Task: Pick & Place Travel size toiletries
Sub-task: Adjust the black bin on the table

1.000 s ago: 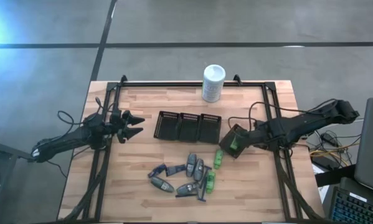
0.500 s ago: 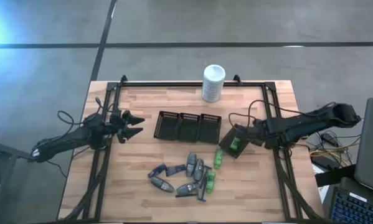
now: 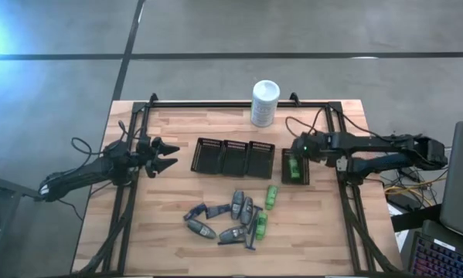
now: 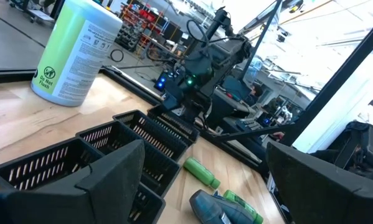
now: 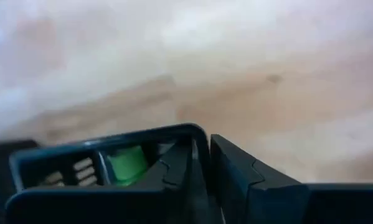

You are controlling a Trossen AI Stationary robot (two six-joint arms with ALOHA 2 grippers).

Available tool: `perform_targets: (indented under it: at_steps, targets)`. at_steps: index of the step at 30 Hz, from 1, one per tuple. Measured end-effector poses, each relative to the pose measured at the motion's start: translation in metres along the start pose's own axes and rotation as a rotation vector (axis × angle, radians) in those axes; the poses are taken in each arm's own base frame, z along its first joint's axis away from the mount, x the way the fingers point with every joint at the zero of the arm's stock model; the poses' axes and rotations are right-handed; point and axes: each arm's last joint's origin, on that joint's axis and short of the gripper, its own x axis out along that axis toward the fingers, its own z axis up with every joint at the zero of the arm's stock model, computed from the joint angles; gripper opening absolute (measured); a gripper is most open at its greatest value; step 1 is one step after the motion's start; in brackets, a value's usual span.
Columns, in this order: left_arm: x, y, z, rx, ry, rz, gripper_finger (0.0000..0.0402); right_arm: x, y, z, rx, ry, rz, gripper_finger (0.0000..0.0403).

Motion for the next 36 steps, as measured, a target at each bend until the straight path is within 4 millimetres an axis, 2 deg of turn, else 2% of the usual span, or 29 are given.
perform_targets:
  at_steps: [6,15,23,30,36]
  targets:
    - [0.000,0.000,0.000,0.000,0.000,0.000,0.0342,0.002,0.009,0.011,-0.002,-0.024,0.080,0.0088]
    - [0.000,0.000,0.000,0.000,0.000,0.000,0.0342,0.001,0.003,0.011,-0.099,-0.018,0.022,0.0160]
    - [0.000,0.000,0.000,0.000,0.000,0.000,0.0342,-0.025,0.025,0.012,-0.294,0.003,0.123,0.0247]
    - [0.000,0.000,0.000,0.000,0.001,0.000,0.0342,-0.049,0.010,-0.013,-0.555,0.214,-0.047,0.0289]
    - [0.000,0.000,0.000,0.000,0.000,0.000,0.0342,-0.070,0.004,-0.044,-0.773,0.268,0.018,0.0314]
